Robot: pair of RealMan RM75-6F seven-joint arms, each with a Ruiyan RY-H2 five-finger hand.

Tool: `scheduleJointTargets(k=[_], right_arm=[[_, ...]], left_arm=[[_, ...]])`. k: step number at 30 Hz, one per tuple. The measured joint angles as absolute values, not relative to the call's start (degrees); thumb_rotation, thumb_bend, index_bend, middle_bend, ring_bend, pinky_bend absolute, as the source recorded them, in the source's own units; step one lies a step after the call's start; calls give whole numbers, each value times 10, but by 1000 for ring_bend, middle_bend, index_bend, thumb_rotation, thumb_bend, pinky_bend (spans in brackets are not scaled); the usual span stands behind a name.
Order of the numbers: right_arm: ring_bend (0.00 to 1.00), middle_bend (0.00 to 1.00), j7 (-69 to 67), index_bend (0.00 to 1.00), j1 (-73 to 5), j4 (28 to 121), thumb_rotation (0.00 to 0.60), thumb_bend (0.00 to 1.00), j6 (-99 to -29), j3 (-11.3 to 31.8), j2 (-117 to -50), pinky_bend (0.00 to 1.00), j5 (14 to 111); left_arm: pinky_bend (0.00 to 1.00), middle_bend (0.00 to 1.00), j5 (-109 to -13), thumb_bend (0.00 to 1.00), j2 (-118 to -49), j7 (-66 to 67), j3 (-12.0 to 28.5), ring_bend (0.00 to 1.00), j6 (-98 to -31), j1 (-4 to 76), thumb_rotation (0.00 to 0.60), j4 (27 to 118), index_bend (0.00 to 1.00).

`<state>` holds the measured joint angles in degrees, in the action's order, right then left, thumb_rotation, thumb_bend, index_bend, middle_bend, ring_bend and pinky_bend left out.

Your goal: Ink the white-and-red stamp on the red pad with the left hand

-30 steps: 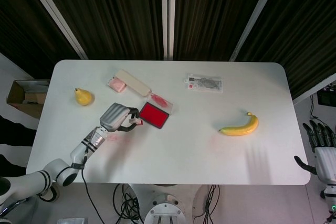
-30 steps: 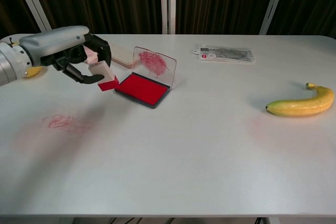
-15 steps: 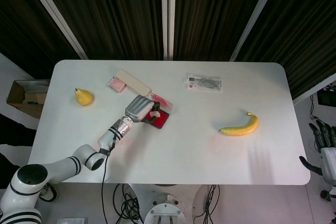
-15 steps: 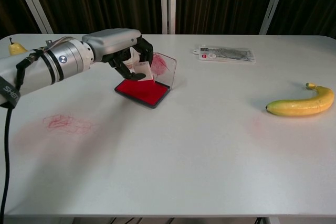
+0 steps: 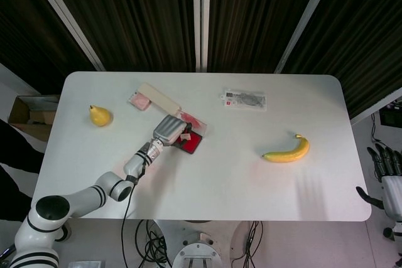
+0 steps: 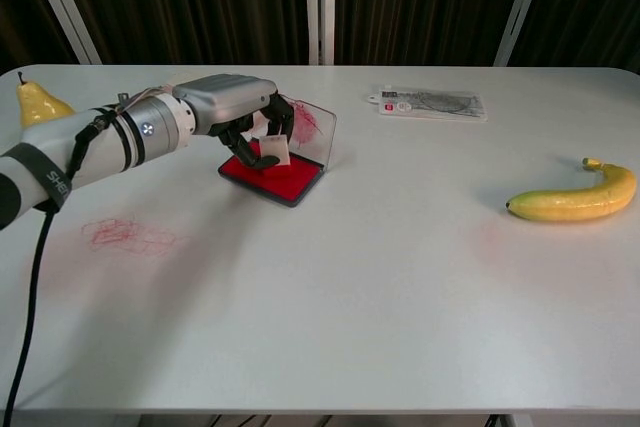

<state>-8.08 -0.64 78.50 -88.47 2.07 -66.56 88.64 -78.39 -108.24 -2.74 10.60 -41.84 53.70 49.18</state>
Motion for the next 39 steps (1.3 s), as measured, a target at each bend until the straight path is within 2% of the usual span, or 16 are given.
scheduleJointTargets(k=[10, 18, 23, 27, 32, 39], right_arm=[[0, 0, -79, 0, -7, 785, 600, 91, -884, 22, -667, 0, 885], [0, 0, -84, 0, -10, 779, 600, 93, -877, 21, -671, 0, 884], [0, 0, -76, 0, -11, 780, 600, 99, -877, 20, -671, 0, 886], [0, 0, -65, 0, -11, 789, 600, 98, -876, 20, -667, 0, 886], [0, 0, -47, 0, -11, 803, 600, 98, -874, 19, -663, 0, 885], [0, 0, -32, 0, -9, 814, 600, 99, -875, 17, -658, 0, 885]], left_arm=[[1000, 655, -782, 488, -1070, -44, 107, 1000, -430, 536, 600, 504, 628], [1000, 654, -777, 487, -975, -54, 108, 1000, -454, 507, 600, 629, 625], [1000, 642, -794, 484, -890, -56, 57, 1000, -502, 440, 600, 713, 610], [1000, 627, -816, 481, -854, -63, 8, 1000, -552, 383, 600, 735, 593], [1000, 625, -848, 482, -853, -75, -26, 1000, -611, 336, 600, 710, 589], [1000, 622, -868, 482, -880, -116, -44, 1000, -631, 307, 600, 647, 587]])
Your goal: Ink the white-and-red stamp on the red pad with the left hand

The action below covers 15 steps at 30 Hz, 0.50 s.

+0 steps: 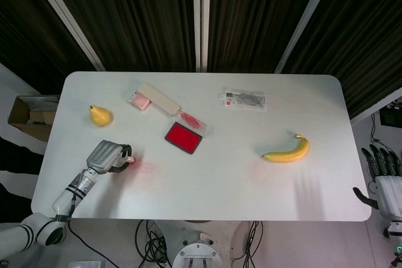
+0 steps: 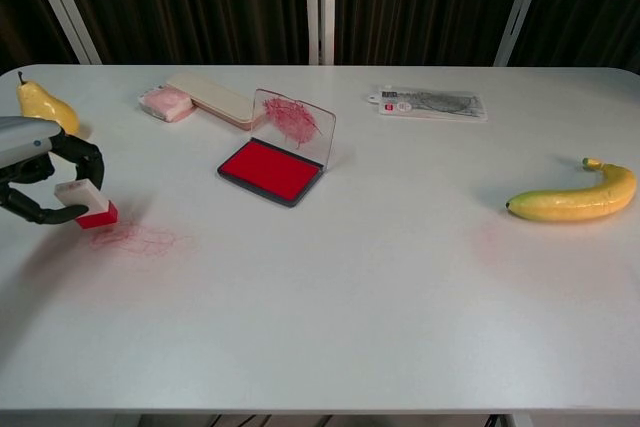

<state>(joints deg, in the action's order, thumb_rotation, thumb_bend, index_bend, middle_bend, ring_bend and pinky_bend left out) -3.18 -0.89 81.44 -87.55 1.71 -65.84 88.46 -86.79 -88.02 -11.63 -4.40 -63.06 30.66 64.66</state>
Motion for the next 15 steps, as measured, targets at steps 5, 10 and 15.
scheduleJointTargets(k=[5, 10, 15], right_arm=[[0, 0, -27, 0, -8, 820, 600, 99, -874, 17, -655, 0, 883], [0, 0, -25, 0, -9, 821, 600, 98, -868, 17, -656, 0, 879], [0, 0, -23, 0, -10, 823, 600, 99, -868, 18, -654, 0, 878]], left_arm=[[1000, 615, -875, 481, -896, -123, -45, 1000, -624, 305, 600, 623, 580], [1000, 574, -881, 478, -900, -126, -43, 1000, -616, 308, 600, 616, 529], [1000, 518, -893, 472, -900, -123, -45, 1000, -613, 313, 600, 612, 437]])
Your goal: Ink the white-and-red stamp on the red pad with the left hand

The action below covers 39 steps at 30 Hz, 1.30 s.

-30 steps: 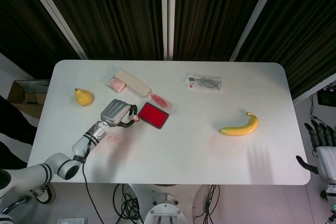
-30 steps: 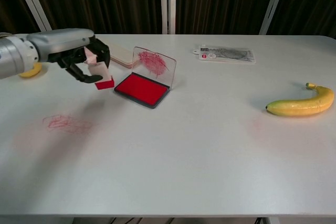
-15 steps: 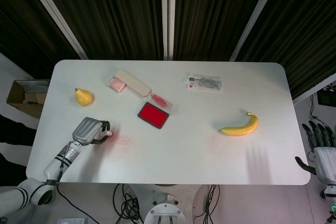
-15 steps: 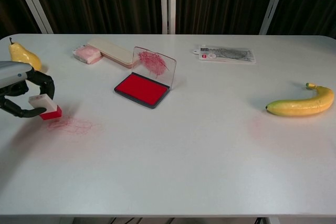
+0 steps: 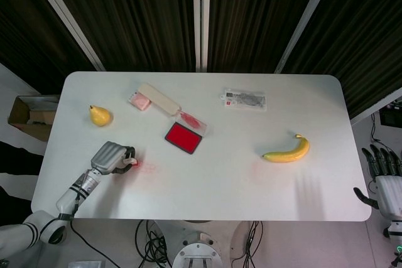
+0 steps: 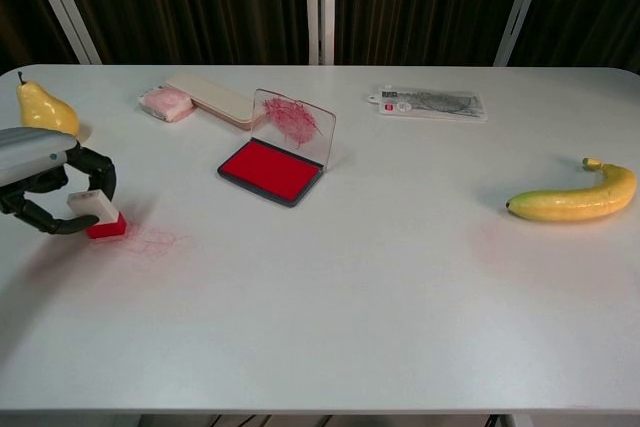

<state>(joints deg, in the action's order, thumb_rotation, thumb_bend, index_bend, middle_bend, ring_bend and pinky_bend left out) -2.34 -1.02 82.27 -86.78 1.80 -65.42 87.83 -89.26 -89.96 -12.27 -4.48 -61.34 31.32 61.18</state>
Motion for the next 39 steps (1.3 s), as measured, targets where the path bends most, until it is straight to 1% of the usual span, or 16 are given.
scheduleJointTargets(k=[5, 8, 19, 23, 25, 27, 28, 29, 30, 31, 32, 33, 34, 35, 37, 39], right_arm=[[0, 0, -25, 0, -11, 822, 600, 99, -867, 19, -654, 0, 876], [0, 0, -26, 0, -11, 820, 600, 98, -867, 19, -654, 0, 876], [0, 0, -28, 0, -10, 819, 600, 99, -871, 20, -654, 0, 877], [0, 0, -31, 0, -8, 819, 600, 99, -875, 21, -653, 0, 877], [0, 0, -33, 0, -7, 819, 600, 98, -877, 22, -653, 0, 877], [0, 0, -35, 0, -6, 818, 600, 98, -878, 23, -652, 0, 876], [0, 0, -36, 0, -6, 817, 600, 98, -879, 23, -652, 0, 876], [0, 0, -37, 0, -5, 816, 600, 98, -880, 23, -652, 0, 876], [0, 0, -37, 0, -5, 816, 600, 98, -881, 23, -652, 0, 876], [0, 0, -39, 0, -5, 815, 600, 98, -882, 23, -652, 0, 876], [0, 0, -40, 0, -4, 815, 600, 97, -883, 23, -652, 0, 876], [0, 0, -41, 0, -4, 814, 600, 98, -883, 24, -652, 0, 877], [0, 0, -43, 0, -4, 814, 600, 98, -884, 24, -653, 0, 877], [0, 0, -45, 0, -4, 814, 600, 97, -885, 24, -653, 0, 877], [0, 0, -47, 0, -4, 814, 600, 96, -886, 24, -655, 0, 879], [0, 0, -46, 0, -4, 814, 600, 97, -886, 25, -656, 0, 879]], left_arm=[[1000, 445, -898, 445, -893, -124, -46, 1000, -607, 317, 600, 617, 340], [1000, 429, -901, 438, -887, -123, -46, 998, -605, 319, 600, 621, 312], [1000, 399, -909, 418, -871, -114, -48, 996, -610, 319, 600, 644, 284], [1000, 379, -911, 367, -858, -112, -48, 988, -621, 315, 600, 662, 273], [1000, 369, -913, 326, -849, -110, -46, 969, -634, 312, 600, 673, 271], [999, 353, -913, 275, -836, -107, -41, 903, -656, 305, 600, 688, 271], [989, 348, -913, 260, -830, -106, -39, 862, -668, 302, 600, 695, 271], [924, 336, -913, 230, -821, -104, -35, 751, -687, 296, 599, 704, 267], [807, 313, -913, 206, -815, -102, -31, 623, -703, 290, 559, 710, 258], [662, 283, -913, 187, -809, -100, -26, 493, -722, 284, 483, 715, 246], [439, 227, -911, 165, -800, -97, -20, 311, -749, 274, 308, 723, 226], [291, 176, -909, 151, -792, -95, -16, 194, -771, 266, 159, 729, 206], [198, 124, -906, 132, -783, -92, -11, 114, -793, 255, 34, 736, 180], [187, 91, -901, 115, -768, -86, -6, 93, -820, 239, 0, 748, 156], [183, 64, -888, 94, -739, -70, -3, 76, -851, 213, 0, 772, 124], [178, 55, -870, 90, -700, -46, -4, 67, -863, 184, 0, 805, 106]])
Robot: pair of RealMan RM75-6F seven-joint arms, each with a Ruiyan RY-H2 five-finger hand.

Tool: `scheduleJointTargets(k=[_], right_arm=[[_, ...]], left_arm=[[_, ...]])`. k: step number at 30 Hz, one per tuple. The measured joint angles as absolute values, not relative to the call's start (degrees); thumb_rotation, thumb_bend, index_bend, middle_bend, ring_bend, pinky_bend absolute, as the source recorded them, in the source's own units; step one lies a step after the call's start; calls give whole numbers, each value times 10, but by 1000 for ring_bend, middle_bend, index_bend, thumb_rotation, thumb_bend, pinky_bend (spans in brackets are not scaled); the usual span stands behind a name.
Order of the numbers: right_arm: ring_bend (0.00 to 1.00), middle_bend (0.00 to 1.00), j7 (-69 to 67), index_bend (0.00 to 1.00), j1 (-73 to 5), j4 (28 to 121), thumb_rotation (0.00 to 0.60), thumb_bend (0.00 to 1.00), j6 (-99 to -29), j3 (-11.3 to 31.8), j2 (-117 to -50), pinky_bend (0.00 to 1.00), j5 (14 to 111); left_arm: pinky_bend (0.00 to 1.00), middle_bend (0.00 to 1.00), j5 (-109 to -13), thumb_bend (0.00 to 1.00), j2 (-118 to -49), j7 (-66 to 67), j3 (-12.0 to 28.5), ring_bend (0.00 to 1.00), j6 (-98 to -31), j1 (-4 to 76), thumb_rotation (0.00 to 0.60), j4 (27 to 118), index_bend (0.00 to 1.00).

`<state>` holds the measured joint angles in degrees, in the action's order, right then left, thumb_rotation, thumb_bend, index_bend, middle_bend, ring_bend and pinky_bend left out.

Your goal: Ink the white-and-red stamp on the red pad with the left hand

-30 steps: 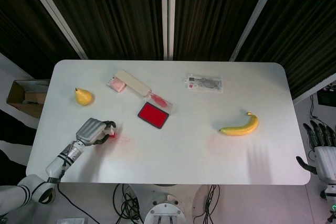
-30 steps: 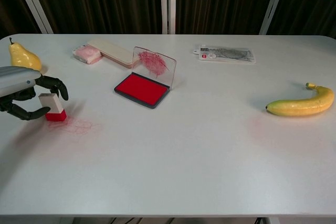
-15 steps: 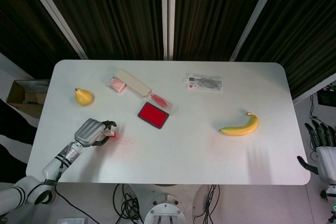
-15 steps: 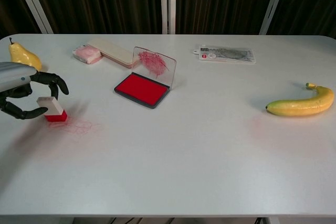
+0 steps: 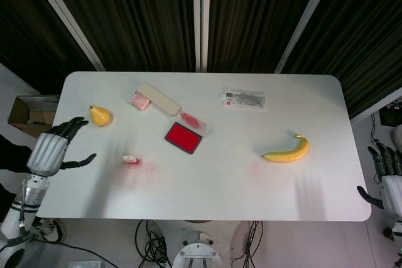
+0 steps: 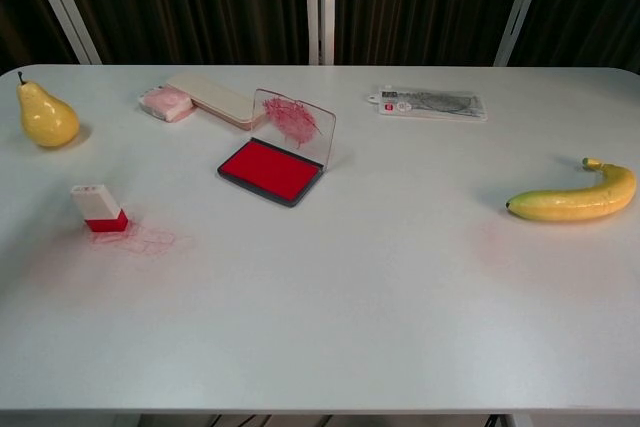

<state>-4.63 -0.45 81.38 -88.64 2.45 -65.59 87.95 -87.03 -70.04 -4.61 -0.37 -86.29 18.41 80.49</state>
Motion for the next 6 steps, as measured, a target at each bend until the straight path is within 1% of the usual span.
scheduleJointTargets(k=[3, 6], right_arm=[[0, 0, -42, 0, -6, 815, 600, 96, -886, 25, -658, 0, 881], [0, 0, -37, 0, -8, 817, 600, 93, -883, 25, -658, 0, 883]], left_arm=[[176, 50, -844, 90, -652, -14, -10, 63, -862, 148, 0, 844, 102], [175, 51, -828, 90, -631, -2, -16, 62, -861, 124, 0, 854, 102]])
